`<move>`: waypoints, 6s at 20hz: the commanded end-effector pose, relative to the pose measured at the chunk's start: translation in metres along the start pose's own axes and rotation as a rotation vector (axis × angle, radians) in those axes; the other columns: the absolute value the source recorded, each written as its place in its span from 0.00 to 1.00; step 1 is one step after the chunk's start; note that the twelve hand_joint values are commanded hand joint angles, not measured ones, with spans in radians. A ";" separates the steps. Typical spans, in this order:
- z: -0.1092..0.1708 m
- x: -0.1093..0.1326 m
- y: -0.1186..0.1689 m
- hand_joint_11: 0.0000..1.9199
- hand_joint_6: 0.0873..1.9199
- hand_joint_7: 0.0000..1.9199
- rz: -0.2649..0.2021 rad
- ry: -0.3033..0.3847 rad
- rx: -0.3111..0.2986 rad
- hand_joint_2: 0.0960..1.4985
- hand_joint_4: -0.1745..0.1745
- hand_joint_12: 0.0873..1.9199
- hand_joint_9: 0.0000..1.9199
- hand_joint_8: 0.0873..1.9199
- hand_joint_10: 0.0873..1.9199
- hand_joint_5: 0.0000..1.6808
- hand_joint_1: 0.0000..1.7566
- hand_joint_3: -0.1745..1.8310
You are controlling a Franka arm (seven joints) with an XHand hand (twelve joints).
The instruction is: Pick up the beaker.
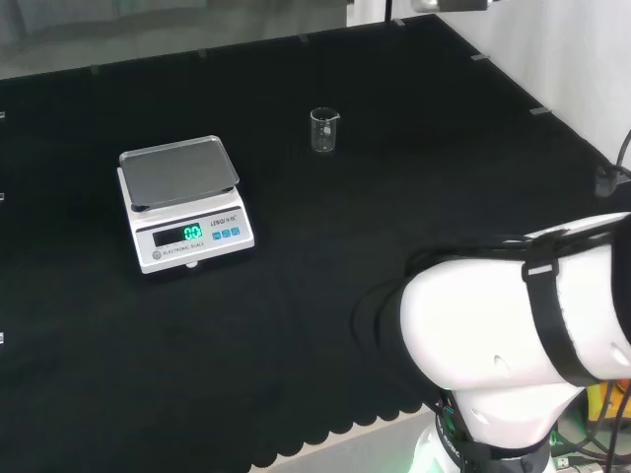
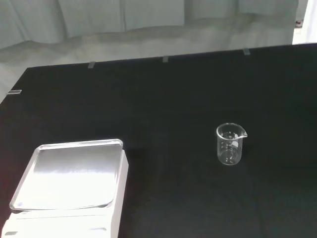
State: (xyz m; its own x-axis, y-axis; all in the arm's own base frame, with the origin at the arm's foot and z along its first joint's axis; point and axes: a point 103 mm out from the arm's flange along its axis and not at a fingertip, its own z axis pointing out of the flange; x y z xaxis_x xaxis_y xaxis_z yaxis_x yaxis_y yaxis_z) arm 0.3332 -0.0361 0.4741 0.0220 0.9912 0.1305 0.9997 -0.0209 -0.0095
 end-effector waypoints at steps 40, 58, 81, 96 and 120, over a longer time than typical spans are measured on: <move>0.175 -0.040 0.235 0.01 0.00 0.00 -0.029 0.046 0.252 0.55 0.44 0.79 0.00 0.15 0.25 0.03 0.19 0.18; 0.232 -0.068 0.266 0.00 0.00 0.00 0.021 0.131 0.355 0.55 0.43 0.80 0.00 0.15 0.25 0.04 0.20 0.18; 0.321 -0.085 0.305 0.00 0.00 0.00 0.091 0.172 0.509 0.55 0.41 0.80 0.00 0.15 0.25 0.04 0.20 0.17; 0.360 -0.118 0.308 0.00 0.00 0.00 0.223 0.163 0.597 0.54 0.40 0.80 0.00 0.15 0.25 0.05 0.20 0.16; 0.369 -0.100 0.313 0.50 0.13 0.33 0.197 0.082 0.448 0.53 0.19 0.52 0.47 0.41 0.24 0.32 0.42 0.21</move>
State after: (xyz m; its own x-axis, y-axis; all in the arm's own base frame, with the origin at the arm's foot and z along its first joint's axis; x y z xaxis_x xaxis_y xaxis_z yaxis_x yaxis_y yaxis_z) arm 0.6391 -0.1086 0.0950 0.2198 0.9544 0.2020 0.8459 -0.0833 -0.5267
